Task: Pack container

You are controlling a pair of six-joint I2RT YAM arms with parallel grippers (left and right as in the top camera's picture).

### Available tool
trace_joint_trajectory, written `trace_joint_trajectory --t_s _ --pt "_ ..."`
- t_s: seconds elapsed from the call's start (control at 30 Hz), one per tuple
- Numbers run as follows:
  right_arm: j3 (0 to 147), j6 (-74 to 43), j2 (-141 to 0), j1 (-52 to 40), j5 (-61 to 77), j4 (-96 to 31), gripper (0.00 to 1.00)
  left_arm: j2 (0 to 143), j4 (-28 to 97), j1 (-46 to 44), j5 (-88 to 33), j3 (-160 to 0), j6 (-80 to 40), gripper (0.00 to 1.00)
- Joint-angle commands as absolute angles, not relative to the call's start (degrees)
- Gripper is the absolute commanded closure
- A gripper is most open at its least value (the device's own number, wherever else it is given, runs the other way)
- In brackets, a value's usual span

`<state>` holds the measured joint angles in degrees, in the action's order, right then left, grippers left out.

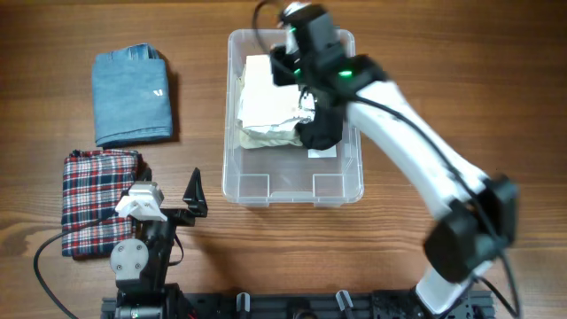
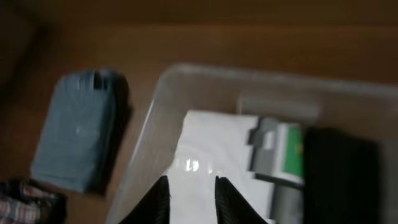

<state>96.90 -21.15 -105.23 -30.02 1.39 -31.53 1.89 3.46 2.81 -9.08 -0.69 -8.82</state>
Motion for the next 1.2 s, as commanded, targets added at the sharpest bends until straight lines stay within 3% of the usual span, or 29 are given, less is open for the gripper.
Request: trace_joint_trajectory --t_s 0.0,0.07,0.13,0.2,0.33,0.67,1.17 --pt "97.3 -21.2 -100.6 -24.1 -5.2 -34.7 0.70 2.0 3.5 3.3 -9.4 -0.4 -7.7 0.00" --pt "97.3 -21.7 -99.7 -20.5 -5.2 -37.1 0.61 2.0 3.5 3.3 -9.4 -0.4 -7.7 0.00" --pt "97.2 -22.8 -99.5 -16.2 -5.1 -39.6 0.37 2.0 3.5 3.3 -9.4 -0.4 -7.7 0.00" --pt "97.2 -23.9 -99.6 -11.7 -4.9 -41.5 0.21 2.0 3.5 3.3 -9.4 -0.4 -7.7 0.00" --pt "97.0 -26.0 -100.5 -1.2 -2.8 -43.5 0.00 2.0 3.5 3.3 -9.4 -0.4 -7.7 0.00" --pt "97.0 -31.1 -107.5 15.8 -0.5 -44.8 0.00 2.0 3.5 3.3 -9.4 -0.4 -7.7 0.00" --pt "97.0 -31.7 -109.0 17.5 0.5 -45.8 0.00 2.0 0.4 3.3 -12.3 -0.4 -11.2 0.00"
